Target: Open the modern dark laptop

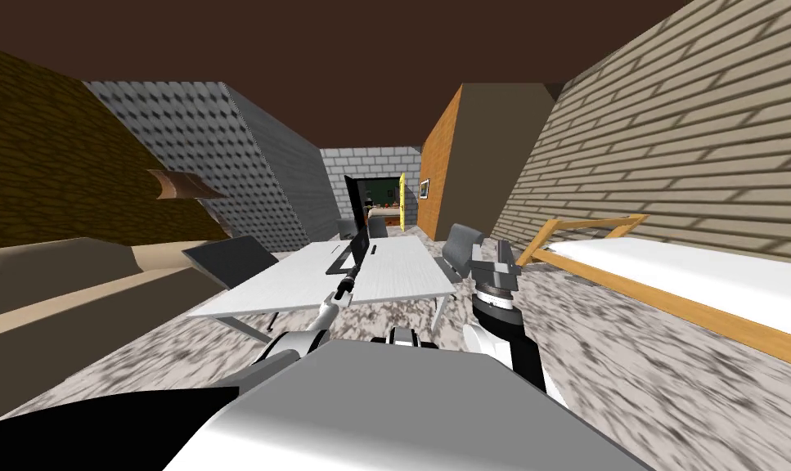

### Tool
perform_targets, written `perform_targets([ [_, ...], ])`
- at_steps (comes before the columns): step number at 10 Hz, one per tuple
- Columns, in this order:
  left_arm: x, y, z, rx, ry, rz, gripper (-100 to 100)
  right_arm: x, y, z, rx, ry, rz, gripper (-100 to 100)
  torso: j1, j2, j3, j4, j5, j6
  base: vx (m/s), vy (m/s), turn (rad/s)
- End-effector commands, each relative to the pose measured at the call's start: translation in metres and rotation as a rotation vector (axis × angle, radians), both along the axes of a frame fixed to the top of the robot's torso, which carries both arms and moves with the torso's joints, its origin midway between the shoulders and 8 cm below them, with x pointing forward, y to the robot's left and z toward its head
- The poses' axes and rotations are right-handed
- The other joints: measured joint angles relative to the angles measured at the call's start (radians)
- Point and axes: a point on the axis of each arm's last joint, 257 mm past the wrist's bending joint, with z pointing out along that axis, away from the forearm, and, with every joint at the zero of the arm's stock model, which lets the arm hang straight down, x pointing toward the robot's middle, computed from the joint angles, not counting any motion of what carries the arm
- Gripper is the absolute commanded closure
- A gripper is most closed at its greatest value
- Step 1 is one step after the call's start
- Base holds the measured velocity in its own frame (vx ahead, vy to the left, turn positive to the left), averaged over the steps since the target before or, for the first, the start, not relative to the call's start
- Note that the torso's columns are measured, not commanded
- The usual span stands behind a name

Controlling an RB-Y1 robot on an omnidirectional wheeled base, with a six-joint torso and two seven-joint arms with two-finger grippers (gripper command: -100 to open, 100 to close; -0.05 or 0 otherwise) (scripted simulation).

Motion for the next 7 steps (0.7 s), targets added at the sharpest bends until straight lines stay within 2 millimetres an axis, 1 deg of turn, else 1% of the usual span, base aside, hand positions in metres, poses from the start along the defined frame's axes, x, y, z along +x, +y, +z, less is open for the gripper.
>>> perform_targets([
  [1,-0.001,0.013,0.0,0.0,0.0,0.039,-100,0.0,0.0,0.0,0.0,0.0,0.0,0,-0.001,-0.001,-0.001,0.0,0.0,0.001,-0.03,0.035,-0.11],
  [2,-0.002,0.024,0.0,-0.001,0.001,0.071,-100,0.0,0.0,0.0,0.0,0.0,0.0,0,-0.001,0.0,0.0,0.0,0.0,0.0,-0.035,0.033,-0.192],
  [5,-0.007,0.052,-0.003,-0.006,0.01,0.163,-100,0.0,0.0,0.0,0.0,0.0,0.0,0,0.003,0.005,0.003,0.001,0.001,0.002,-0.093,0.08,-0.364],
  [6,-0.006,0.048,-0.002,-0.007,0.007,0.146,-100,0.0,0.0,0.0,0.0,0.0,0.0,0,0.002,0.002,0.002,0.0,0.002,0.003,-0.05,0.034,-0.071],
  [7,-0.005,0.044,-0.001,-0.005,0.006,0.135,100,0.0,0.0,0.0,0.0,0.0,0.0,0,0.0,-0.002,-0.001,-0.001,0.0,0.001,0.013,-0.017,0.281],
])
